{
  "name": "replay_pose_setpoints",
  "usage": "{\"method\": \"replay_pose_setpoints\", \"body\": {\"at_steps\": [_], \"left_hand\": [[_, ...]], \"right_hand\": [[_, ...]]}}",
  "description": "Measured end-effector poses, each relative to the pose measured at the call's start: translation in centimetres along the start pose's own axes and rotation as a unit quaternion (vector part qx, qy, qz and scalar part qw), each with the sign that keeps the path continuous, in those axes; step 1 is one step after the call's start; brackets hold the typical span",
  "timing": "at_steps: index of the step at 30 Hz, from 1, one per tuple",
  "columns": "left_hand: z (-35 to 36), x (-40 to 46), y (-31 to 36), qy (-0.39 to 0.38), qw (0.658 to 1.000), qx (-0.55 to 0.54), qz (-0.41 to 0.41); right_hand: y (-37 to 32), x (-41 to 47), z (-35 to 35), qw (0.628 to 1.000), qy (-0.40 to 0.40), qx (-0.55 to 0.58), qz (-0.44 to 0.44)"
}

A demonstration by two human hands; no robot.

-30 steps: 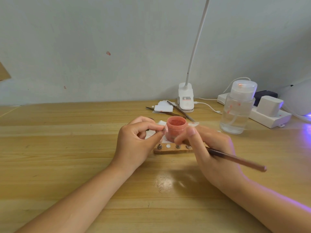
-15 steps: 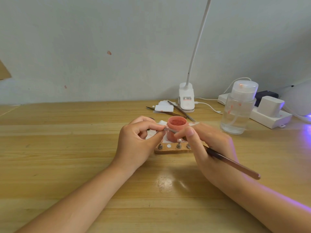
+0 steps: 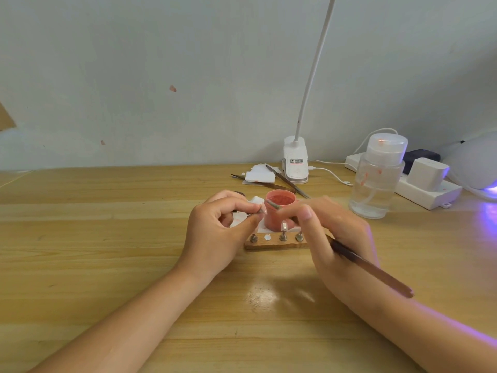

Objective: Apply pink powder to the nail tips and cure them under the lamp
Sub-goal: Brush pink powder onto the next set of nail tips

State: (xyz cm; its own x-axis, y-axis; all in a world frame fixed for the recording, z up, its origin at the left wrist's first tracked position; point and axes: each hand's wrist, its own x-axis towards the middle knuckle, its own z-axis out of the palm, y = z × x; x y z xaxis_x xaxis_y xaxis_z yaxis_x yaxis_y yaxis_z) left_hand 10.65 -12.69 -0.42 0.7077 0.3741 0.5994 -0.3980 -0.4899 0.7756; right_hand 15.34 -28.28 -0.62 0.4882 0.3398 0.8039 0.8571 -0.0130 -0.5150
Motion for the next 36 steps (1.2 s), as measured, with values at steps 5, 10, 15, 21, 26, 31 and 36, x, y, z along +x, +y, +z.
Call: {"method": "replay_pose_setpoints", "body": {"at_steps": [5, 10, 15, 21, 26, 31, 36], "left_hand": [[0.11, 0.02, 0.07, 0.002, 1.0, 0.002, -0.001], [0.05, -0.02, 0.08, 0.0, 1.0, -0.001, -0.002], [0.11, 0.01, 0.05, -0.001, 1.0, 0.0, -0.005], [0.07, 0.01, -0.01, -0.008, 1.0, 0.008, 0.004], [0.08, 0.05, -0.2, -0.012, 1.0, 0.001, 0.003], [0.07, 0.08, -0.17, -0.013, 1.0, 0.002, 0.01], [0.06, 0.09, -0.22, -0.019, 1.0, 0.003, 0.017]], "right_hand": [[0.03, -0.14, -0.02, 0.999, -0.002, 0.021, 0.028], [0.15, -0.02, -0.01, 1.0, -0.012, -0.008, 0.023], [0.08, -0.11, -0.04, 0.998, 0.012, 0.047, 0.036], [0.11, -0.09, -0.01, 0.997, -0.002, 0.061, 0.051], [0.15, 0.07, 0.12, 0.999, 0.004, 0.03, 0.03], [-0.04, -0.07, -0.11, 0.993, 0.014, 0.093, 0.066], [0.0, 0.01, -0.01, 0.995, -0.012, 0.064, 0.078]]}}
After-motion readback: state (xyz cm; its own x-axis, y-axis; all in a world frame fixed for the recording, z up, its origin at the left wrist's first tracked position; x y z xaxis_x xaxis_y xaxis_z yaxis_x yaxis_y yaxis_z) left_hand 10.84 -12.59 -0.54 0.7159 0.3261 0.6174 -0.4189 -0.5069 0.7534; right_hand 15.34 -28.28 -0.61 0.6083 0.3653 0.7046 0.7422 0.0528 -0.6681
